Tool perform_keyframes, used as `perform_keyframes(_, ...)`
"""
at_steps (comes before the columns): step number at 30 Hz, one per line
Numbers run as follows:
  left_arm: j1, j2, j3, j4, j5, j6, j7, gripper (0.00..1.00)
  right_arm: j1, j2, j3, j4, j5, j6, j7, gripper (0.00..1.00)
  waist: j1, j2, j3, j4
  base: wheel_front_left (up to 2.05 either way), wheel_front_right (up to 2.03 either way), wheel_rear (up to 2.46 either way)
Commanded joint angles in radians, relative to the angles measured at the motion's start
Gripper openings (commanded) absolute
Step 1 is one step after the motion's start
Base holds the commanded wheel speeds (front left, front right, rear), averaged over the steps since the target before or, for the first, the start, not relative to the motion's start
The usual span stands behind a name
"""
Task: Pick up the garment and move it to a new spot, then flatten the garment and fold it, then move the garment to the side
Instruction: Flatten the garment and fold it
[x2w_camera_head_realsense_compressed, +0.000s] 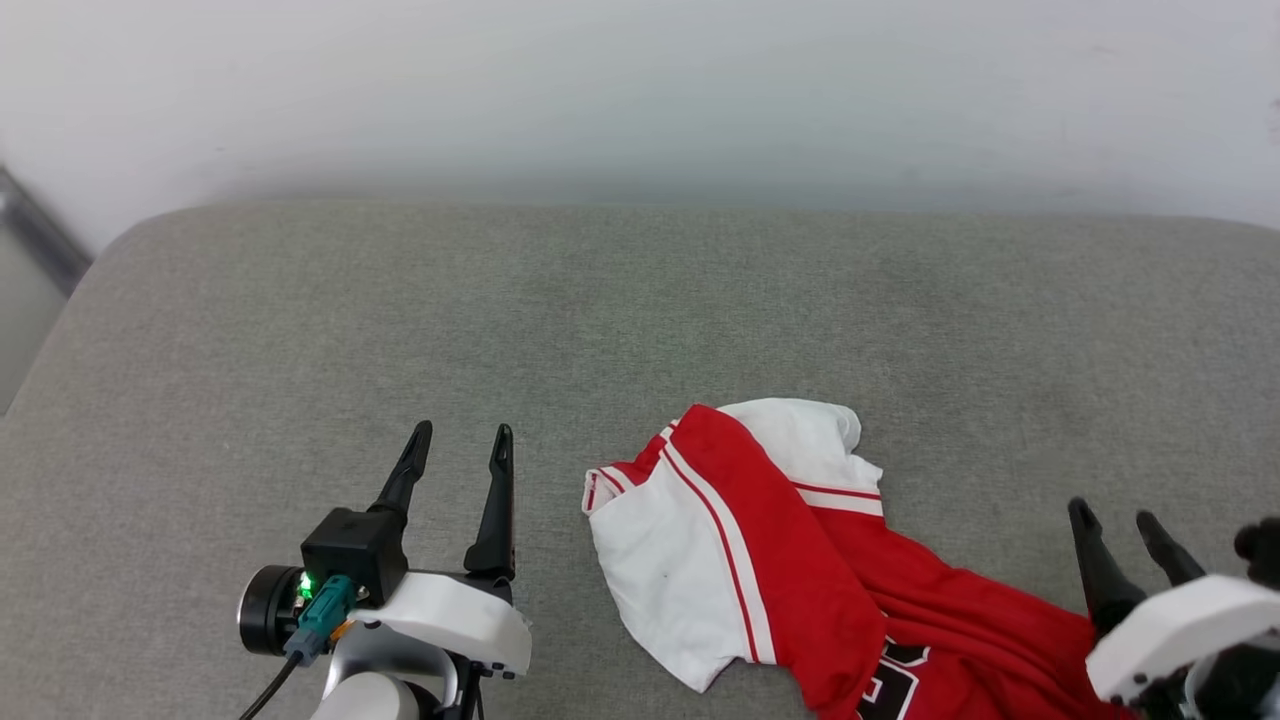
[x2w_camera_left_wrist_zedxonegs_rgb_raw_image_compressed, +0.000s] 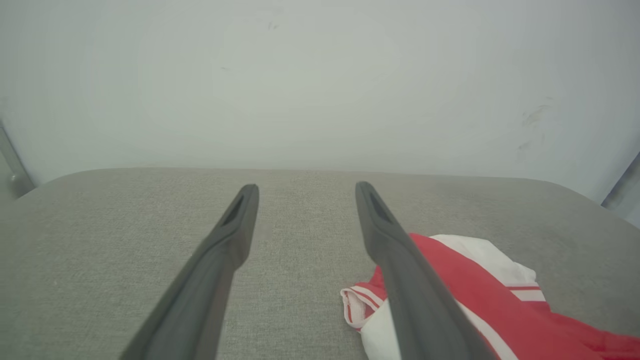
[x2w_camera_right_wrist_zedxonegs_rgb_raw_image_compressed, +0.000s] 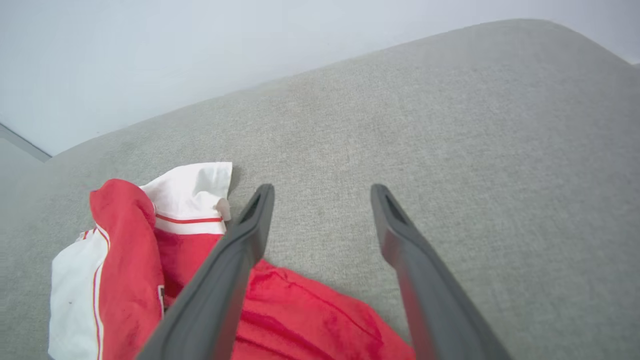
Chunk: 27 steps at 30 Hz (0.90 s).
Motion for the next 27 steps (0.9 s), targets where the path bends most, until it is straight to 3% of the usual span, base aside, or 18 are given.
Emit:
perform_keyframes(1,0.003,0.003,0.0,-0.004,-0.003,0.002,-0.003,1.0,-0.031,-0.007,0.006,0.011,0.0,-0.001,0.008,1.0,0.0001,0.0,0.001,0.006,0.0,0.0,0.0)
perform_keyframes(5,-0.013,-0.003,-0.008,-0.009,0.0,-0.002,-0.006,1.0,-0.138,-0.043,0.038,0.082,0.008,-0.001,0.099,1.0,0.0001,0.0,0.021,0.034,0.0,0.0,0.0)
perform_keyframes(7,-0.027,-0.011,-0.018,-0.007,0.003,-0.009,-0.009,1.0,-0.223,-0.08,0.074,0.149,0.02,-0.001,0.221,1.0,0.0001,0.0,0.046,0.066,0.0,0.0,0.0)
perform_keyframes(14,-0.089,-0.042,-0.034,0.006,0.013,-0.027,-0.027,1.0,-0.414,-0.137,0.165,0.262,0.062,-0.001,0.457,1.0,0.0001,0.0,0.143,0.152,0.0,0.0,0.0)
perform_keyframes(21,-0.141,-0.08,-0.039,0.025,0.022,-0.046,-0.045,1.0,-0.527,-0.176,0.237,0.375,0.038,-0.001,0.545,1.0,0.0001,0.0,0.214,0.228,0.0,0.0,0.0)
perform_keyframes(27,-0.154,-0.101,-0.034,0.048,0.028,-0.059,-0.053,1.0,-0.533,-0.167,0.28,0.53,0.032,-0.001,0.598,1.0,0.0001,0.0,0.232,0.251,0.0,0.0,0.0)
